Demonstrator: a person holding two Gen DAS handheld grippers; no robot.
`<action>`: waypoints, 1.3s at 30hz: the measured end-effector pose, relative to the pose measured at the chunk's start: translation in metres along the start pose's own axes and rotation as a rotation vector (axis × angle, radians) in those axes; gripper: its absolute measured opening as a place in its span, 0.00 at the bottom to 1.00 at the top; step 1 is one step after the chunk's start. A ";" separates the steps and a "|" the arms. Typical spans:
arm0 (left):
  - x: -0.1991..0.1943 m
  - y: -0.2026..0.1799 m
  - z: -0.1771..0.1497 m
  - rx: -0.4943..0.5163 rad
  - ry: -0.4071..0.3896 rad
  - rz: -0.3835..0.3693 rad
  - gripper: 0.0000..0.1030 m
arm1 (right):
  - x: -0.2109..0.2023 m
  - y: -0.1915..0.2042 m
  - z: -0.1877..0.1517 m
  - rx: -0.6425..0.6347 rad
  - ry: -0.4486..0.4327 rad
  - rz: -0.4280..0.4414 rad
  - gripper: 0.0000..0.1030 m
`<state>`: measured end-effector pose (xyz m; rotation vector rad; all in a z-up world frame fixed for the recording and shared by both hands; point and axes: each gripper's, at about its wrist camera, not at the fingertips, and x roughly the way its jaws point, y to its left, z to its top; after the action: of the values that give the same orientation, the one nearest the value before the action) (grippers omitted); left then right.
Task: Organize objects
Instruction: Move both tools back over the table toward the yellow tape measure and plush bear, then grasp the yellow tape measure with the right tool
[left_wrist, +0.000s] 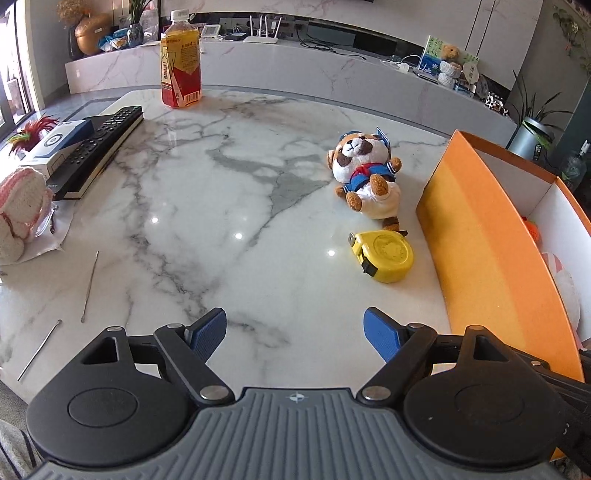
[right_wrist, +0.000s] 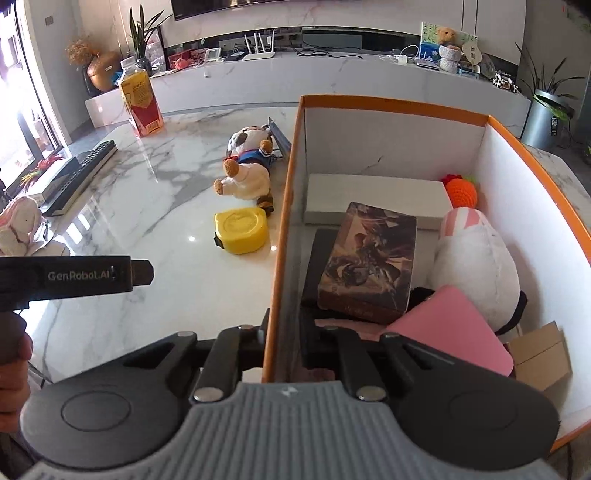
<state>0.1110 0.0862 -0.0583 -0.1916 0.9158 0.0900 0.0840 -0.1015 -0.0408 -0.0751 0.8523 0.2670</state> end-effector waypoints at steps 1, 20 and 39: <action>0.000 0.000 0.000 0.004 0.000 -0.002 0.94 | 0.001 0.000 0.001 0.003 -0.003 -0.012 0.15; 0.007 0.010 0.007 -0.019 0.029 0.070 0.94 | -0.038 0.017 0.076 -0.318 -0.127 0.187 0.66; 0.014 0.016 0.009 0.004 0.039 0.142 0.94 | 0.125 0.073 0.117 -0.311 0.386 0.060 0.62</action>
<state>0.1239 0.1039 -0.0659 -0.1246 0.9680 0.2168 0.2288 0.0145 -0.0549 -0.4018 1.1915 0.4498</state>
